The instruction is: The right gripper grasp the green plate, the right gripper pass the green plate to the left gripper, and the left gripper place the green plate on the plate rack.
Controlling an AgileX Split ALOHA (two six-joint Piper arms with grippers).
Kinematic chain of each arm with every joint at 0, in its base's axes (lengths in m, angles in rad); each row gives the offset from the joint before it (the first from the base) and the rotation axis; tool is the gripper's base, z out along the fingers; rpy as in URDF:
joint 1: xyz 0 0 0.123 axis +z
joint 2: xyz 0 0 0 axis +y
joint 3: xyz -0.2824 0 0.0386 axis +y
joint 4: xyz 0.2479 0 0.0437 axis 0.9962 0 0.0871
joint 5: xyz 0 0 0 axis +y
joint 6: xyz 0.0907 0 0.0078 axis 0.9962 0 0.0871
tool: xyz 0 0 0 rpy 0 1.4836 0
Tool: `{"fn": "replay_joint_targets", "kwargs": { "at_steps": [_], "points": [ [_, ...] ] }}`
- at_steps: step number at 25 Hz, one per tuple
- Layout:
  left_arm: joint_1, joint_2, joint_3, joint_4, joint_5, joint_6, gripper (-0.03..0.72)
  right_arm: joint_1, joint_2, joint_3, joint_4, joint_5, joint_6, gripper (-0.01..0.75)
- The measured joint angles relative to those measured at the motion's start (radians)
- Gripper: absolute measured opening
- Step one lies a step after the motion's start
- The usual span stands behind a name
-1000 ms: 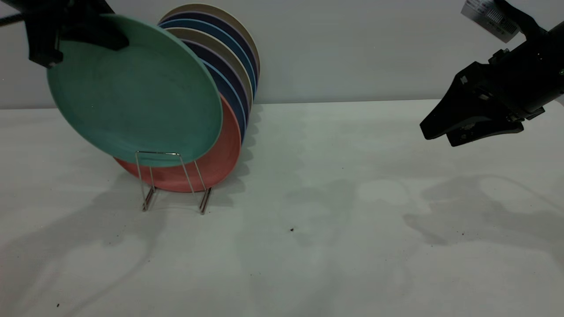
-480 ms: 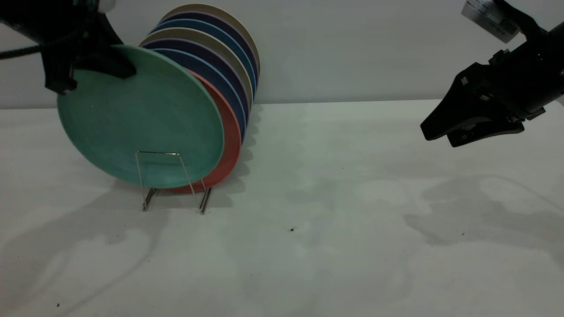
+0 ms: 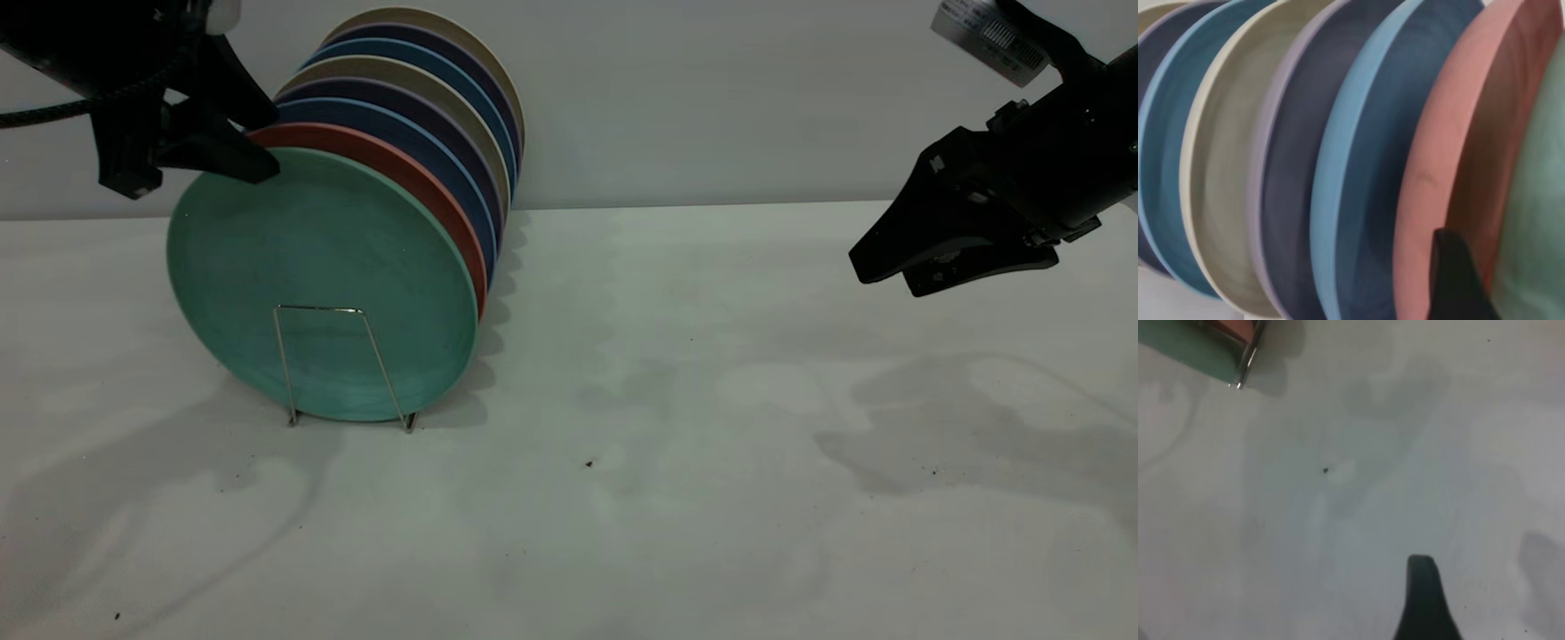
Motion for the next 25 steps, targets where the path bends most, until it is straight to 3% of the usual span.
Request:
{"fn": "replay_joint_targets", "kwargs": {
  "at_steps": [7, 10, 12, 15, 21, 25],
  "points": [
    [0.000, -0.128, 0.000, 0.000, 0.057, -0.028, 0.470, 0.000, 0.000, 0.000, 0.000, -0.007, 0.000, 0.550],
    [0.000, -0.207, 0.000, 0.003, 0.087, -0.201, 0.472, 0.000, 0.000, 0.000, 0.000, -0.013, 0.001, 0.550],
    [0.010, -0.251, 0.000, 0.021, 0.093, -0.399, 0.472, 0.000, 0.000, -0.003, -0.010, -0.020, 0.021, 0.550],
    [0.063, -0.296, 0.000, 0.124, 0.116, -0.832, 0.472, 0.003, -0.013, -0.040, -0.139, -0.023, 0.139, 0.550],
    [0.124, -0.343, 0.000, 0.569, 0.350, -1.763, 0.472, 0.091, -0.117, -0.160, -0.748, 0.039, 0.671, 0.550],
    [0.124, -0.379, 0.000, 0.762, 0.524, -2.007, 0.472, 0.177, -0.201, -0.211, -1.078, 0.196, 0.984, 0.550]
  ]
}}
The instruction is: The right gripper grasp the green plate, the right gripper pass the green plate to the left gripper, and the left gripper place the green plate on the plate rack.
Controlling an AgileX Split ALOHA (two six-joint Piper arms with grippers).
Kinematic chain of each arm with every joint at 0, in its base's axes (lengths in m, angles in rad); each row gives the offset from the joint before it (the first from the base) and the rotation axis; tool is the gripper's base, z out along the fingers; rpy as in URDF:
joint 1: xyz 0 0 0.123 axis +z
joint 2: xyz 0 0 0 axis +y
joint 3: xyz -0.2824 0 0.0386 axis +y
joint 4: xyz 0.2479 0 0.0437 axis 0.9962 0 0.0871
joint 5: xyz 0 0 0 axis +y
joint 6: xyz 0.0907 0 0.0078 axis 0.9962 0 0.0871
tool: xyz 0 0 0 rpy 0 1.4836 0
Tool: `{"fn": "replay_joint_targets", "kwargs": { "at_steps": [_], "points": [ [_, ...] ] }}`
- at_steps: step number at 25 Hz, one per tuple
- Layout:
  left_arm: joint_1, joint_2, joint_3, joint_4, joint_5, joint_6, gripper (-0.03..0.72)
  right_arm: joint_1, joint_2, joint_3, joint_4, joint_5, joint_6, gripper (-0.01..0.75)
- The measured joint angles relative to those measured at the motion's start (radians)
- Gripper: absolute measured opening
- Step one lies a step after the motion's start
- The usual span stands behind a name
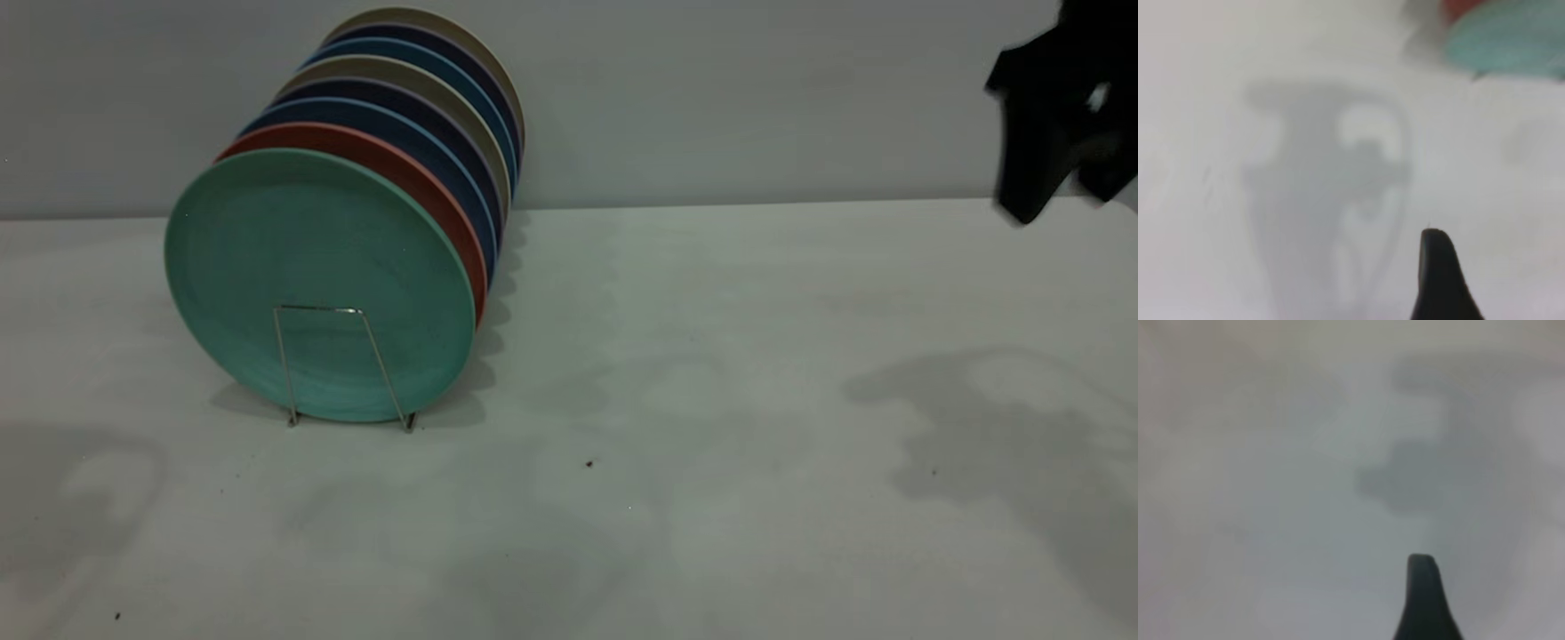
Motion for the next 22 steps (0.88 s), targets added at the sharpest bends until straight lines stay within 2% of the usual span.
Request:
{"fn": "replay_joint_targets", "kwargs": {
  "at_steps": [2, 6, 12, 19, 22],
  "points": [
    [0.000, -0.031, 0.002, 0.020, 0.058, -0.028, 0.472, 0.039, -0.054, -0.003, -0.103, 0.093, 0.103, 0.550],
    [0.000, -0.136, 0.078, 0.023, 0.071, -0.034, 0.472, 0.059, -0.164, -0.004, -0.183, 0.265, 0.219, 0.550],
    [0.000, -0.392, 0.287, 0.023, 0.063, -0.036, 0.472, 0.067, -0.404, 0.095, -0.139, 0.288, 0.252, 0.550],
    [0.000, -0.750, 0.458, 0.023, 0.075, -0.036, 0.472, 0.067, -0.752, 0.373, -0.043, 0.304, 0.192, 0.550],
    [0.000, -0.892, 0.508, 0.023, 0.116, -0.036, 0.472, 0.067, -0.889, 0.477, -0.043, 0.309, 0.171, 0.550]
  ]
}}
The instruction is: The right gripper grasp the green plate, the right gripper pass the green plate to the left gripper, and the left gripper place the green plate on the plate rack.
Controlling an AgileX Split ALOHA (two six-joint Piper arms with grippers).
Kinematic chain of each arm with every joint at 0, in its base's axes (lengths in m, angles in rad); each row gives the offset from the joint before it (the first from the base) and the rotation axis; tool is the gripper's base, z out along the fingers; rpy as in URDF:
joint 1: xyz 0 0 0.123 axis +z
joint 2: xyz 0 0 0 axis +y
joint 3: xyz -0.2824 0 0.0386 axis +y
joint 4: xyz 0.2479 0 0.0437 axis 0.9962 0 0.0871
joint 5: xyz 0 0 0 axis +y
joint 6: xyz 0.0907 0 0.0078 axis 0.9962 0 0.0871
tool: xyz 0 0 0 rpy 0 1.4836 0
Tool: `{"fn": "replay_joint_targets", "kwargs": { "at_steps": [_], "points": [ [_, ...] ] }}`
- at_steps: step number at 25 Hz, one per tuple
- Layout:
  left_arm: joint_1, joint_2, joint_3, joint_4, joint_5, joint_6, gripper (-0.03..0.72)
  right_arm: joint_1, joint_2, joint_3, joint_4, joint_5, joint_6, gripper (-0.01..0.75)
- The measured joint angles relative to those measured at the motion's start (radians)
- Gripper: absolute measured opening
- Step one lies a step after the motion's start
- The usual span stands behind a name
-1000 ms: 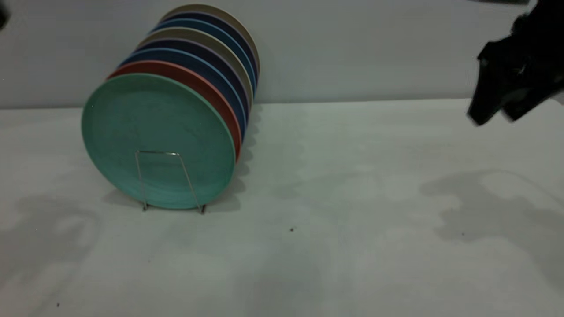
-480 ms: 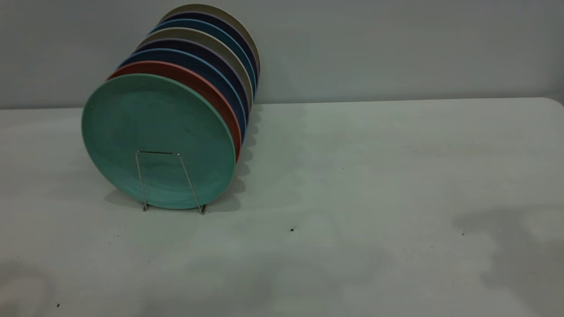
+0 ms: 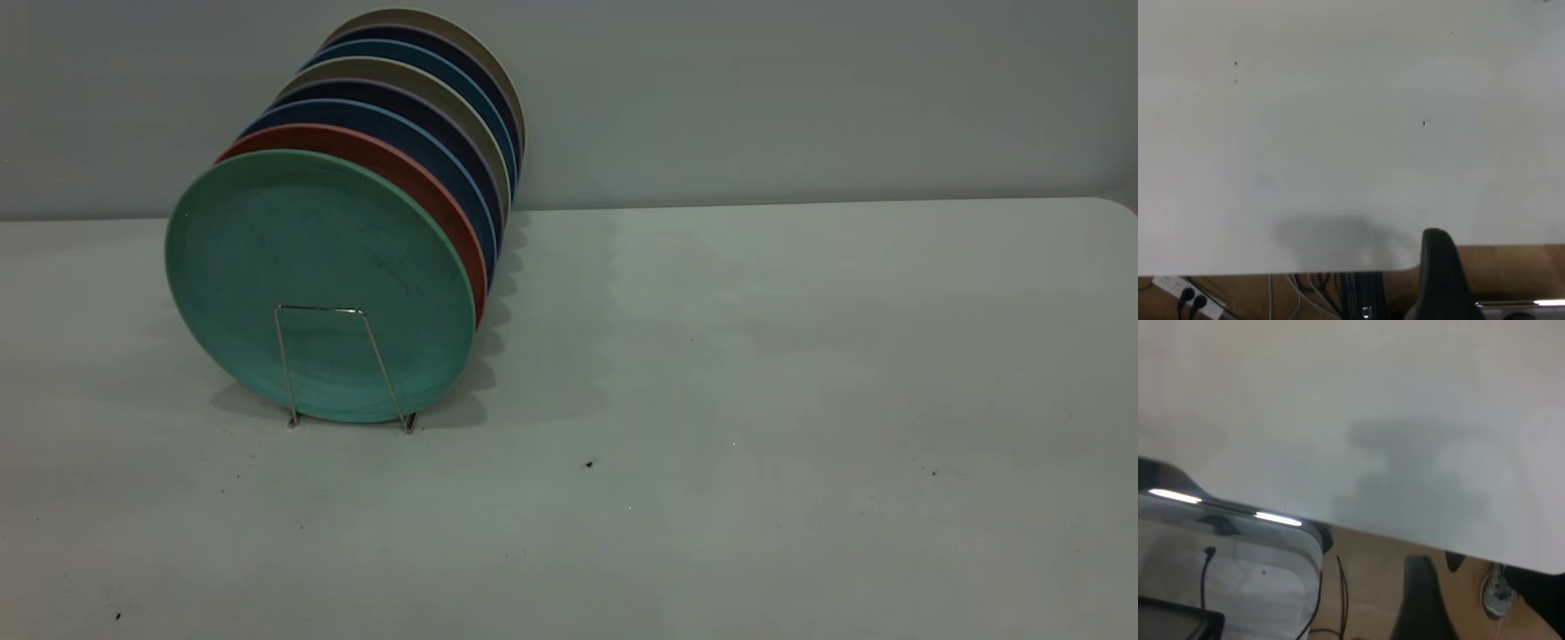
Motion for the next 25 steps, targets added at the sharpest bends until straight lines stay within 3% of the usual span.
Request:
{"fn": "replay_joint_targets", "kwargs": {
  "at_steps": [6, 14, 25],
  "points": [
    [0.000, -0.217, 0.079, -0.003, 0.105, -0.001, 0.472, 0.000, -0.268, 0.161, 0.001, 0.004, -0.055, 0.550],
    [0.000, -0.439, 0.160, -0.016, 0.105, 0.019, 0.472, 0.000, -0.584, 0.349, 0.016, -0.081, -0.089, 0.550],
    [0.000, -0.560, 0.194, -0.028, 0.089, 0.077, 0.472, 0.000, -0.782, 0.375, 0.046, -0.102, -0.124, 0.550]
  ]
}}
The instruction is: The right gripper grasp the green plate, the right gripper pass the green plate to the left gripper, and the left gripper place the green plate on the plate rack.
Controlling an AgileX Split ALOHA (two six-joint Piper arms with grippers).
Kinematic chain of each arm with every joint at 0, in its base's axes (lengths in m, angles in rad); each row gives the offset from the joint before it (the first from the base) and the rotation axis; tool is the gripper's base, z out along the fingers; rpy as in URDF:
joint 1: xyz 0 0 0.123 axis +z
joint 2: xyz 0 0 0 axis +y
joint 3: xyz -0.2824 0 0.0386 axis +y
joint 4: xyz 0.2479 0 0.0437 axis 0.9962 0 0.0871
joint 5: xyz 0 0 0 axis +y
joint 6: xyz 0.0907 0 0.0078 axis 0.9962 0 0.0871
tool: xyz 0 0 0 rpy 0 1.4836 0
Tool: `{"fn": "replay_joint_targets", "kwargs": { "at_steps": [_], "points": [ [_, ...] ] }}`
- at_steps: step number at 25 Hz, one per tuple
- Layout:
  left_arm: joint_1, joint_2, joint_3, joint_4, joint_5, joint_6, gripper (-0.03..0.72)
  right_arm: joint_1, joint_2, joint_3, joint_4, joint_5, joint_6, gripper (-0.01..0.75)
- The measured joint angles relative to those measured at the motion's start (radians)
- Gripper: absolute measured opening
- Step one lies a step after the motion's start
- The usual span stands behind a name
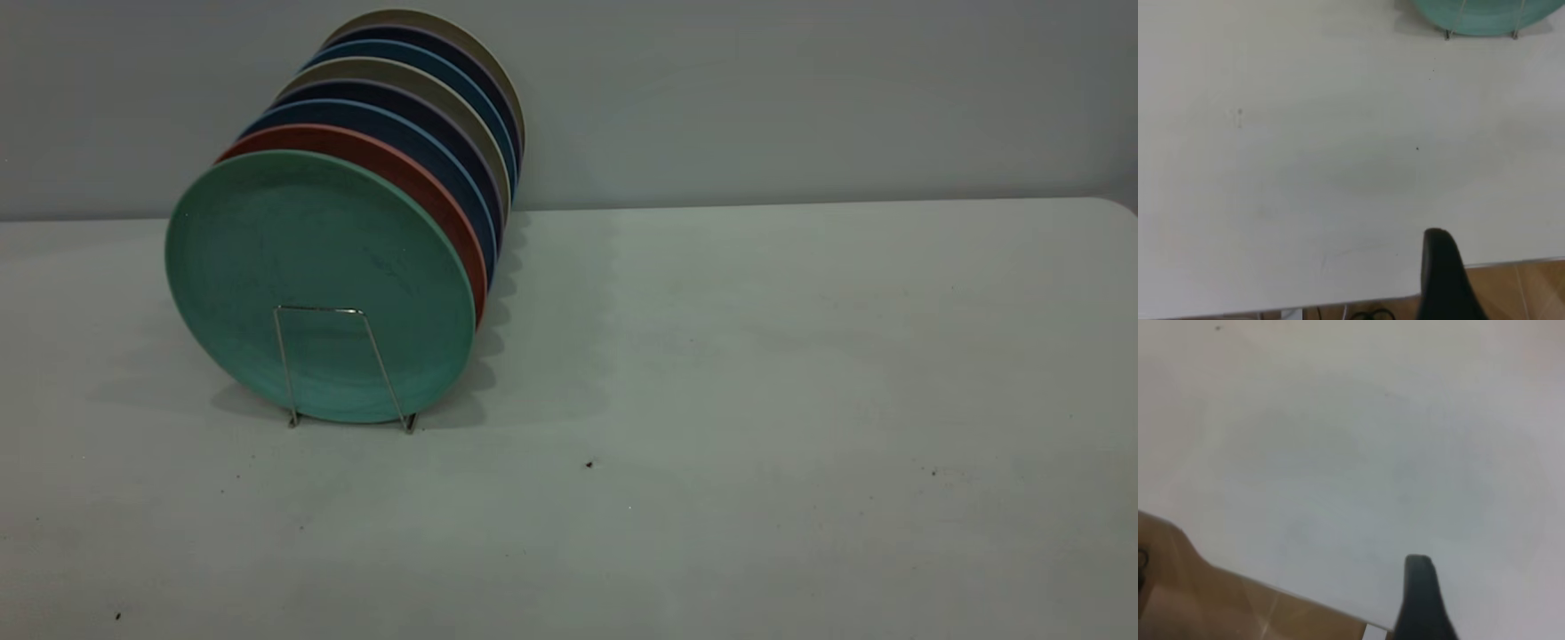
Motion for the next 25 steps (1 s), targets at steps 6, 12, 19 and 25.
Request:
{"fn": "replay_joint_targets", "kwargs": {
  "at_steps": [6, 12, 19, 25],
  "points": [
    [-0.013, 0.000, 0.001, -0.014, -0.006, 0.019, 0.472, 0.000, 0.000, 0.000, 0.019, 0.000, 0.000, 0.550],
    [-0.024, 0.000, 0.001, -0.014, -0.008, 0.019, 0.472, 0.000, 0.000, 0.000, 0.022, 0.000, 0.000, 0.550],
    [-0.024, 0.000, 0.001, -0.014, -0.008, 0.019, 0.472, 0.000, 0.000, 0.000, 0.022, 0.000, -0.001, 0.535],
    [-0.065, -0.021, 0.001, -0.014, -0.008, 0.019, 0.472, -0.029, -0.062, 0.000, 0.023, 0.000, -0.001, 0.499]
  ]
}}
